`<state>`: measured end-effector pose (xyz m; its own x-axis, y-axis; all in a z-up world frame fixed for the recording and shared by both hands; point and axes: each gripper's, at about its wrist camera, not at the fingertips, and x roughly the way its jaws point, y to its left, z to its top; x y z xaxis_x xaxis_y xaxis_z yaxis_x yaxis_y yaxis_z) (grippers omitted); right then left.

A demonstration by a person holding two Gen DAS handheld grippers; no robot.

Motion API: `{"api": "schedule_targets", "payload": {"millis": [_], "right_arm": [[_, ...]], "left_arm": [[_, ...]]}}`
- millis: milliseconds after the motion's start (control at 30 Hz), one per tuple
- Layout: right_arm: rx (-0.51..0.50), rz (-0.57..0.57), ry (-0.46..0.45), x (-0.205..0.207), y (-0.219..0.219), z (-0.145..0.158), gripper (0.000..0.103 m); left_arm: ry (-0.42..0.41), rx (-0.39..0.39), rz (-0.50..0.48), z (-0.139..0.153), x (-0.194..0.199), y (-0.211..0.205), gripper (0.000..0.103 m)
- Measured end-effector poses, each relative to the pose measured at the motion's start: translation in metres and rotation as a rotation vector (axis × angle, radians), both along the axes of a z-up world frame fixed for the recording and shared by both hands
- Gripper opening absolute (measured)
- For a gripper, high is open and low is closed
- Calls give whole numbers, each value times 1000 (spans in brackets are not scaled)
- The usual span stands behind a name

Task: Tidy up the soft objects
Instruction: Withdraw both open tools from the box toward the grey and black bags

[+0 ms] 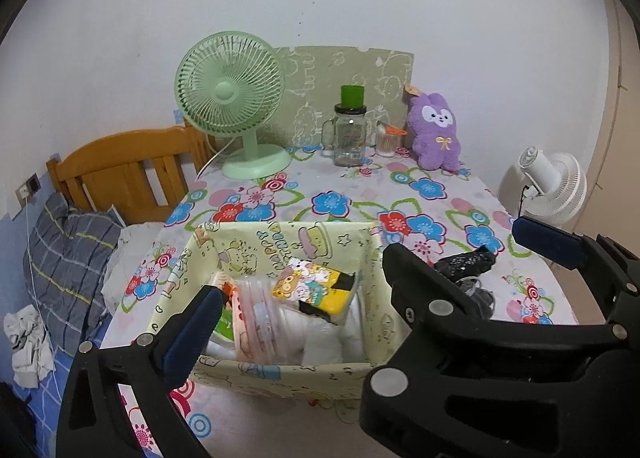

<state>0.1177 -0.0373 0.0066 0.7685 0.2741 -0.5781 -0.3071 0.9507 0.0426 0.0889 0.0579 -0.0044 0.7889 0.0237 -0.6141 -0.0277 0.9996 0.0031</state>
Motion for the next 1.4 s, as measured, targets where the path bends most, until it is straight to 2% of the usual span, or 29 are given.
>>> {"api": "schedule_targets", "payload": {"millis": [733,1000,1167,1400], "right_arm": [[-25,-95,-91,-32,-50,19,103],[-25,-137,-94,-40,-70,18,103],[-12,-175,-132,-47,-84,17,103],[0,-191,-112,-46,-103,9,103]], "left_arm": [[-28,1,-74,14,-20,-49,103],[-20,-13,-101,12,-24,-68,103],[-38,-7,-119,11,-27,-80,103],[-20,-23,-145,2,-24,-96,103]]}}
